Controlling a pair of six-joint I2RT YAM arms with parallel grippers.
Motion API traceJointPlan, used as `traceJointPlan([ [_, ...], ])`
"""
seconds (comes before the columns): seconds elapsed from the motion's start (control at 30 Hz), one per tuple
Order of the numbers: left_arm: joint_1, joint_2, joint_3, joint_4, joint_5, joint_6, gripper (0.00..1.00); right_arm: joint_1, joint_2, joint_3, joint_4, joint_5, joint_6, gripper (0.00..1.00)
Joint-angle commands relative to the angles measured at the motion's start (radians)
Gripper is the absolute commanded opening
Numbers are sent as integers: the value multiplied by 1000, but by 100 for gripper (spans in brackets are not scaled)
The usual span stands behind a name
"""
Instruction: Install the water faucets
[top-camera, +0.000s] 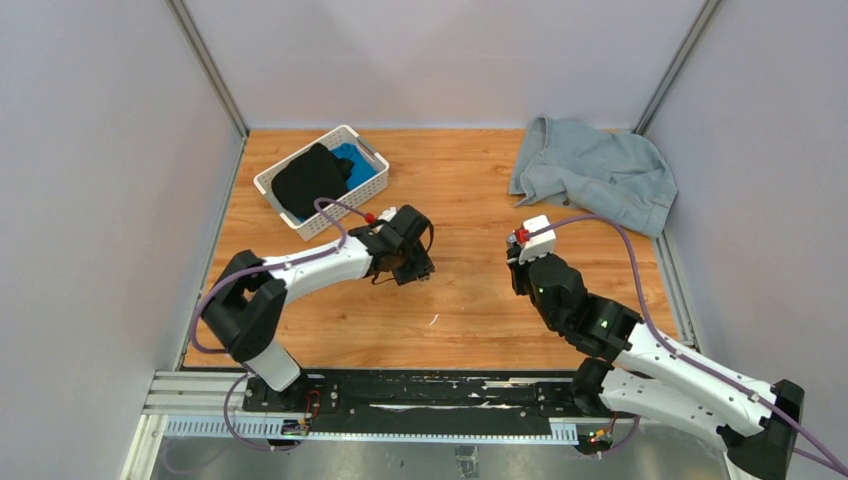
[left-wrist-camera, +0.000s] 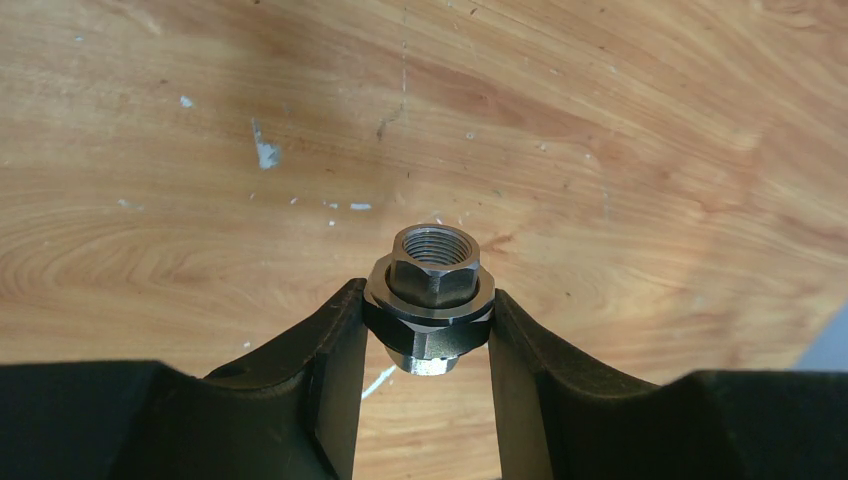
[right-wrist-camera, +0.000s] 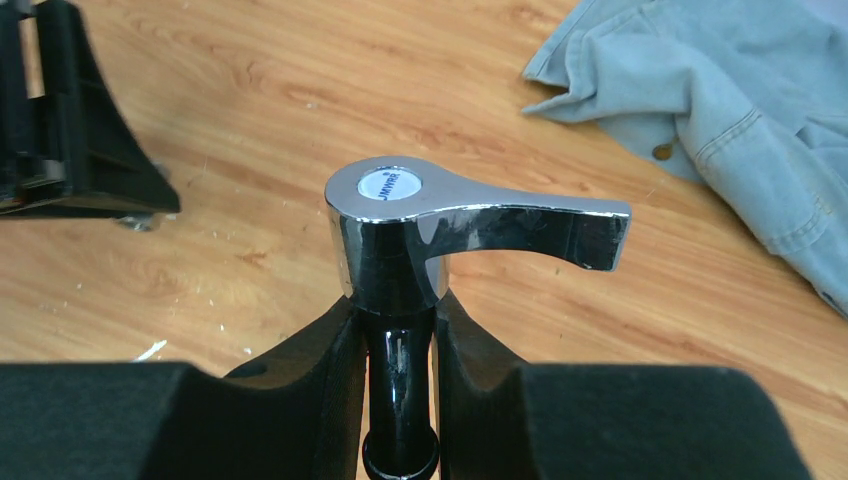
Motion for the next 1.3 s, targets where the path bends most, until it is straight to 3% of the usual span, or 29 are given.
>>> traceJointPlan([
  [0.0,-35,94,103,-29,-133,46,0,-15,-14,55,-125,-42,58,0],
  [0.4,-42,217,143,-114,-151,-36,3,-16,16,55,-126,-64,78,0],
  [0.7,-42,230,143,-114,-101,-31,44,-17,11,55,-131,-85,77,0],
  [0.77,-42,224,135,-104,-100,-13,60,-17,12,52,-131,-93,87,0],
  [0.9,-42,220,129,-100,-93,28,81,-16,20,50,-129,-110,96,0],
  [1.27,-39,233,122,-76,-83,146,90,-17,-2,44,-136,-126,92,0],
])
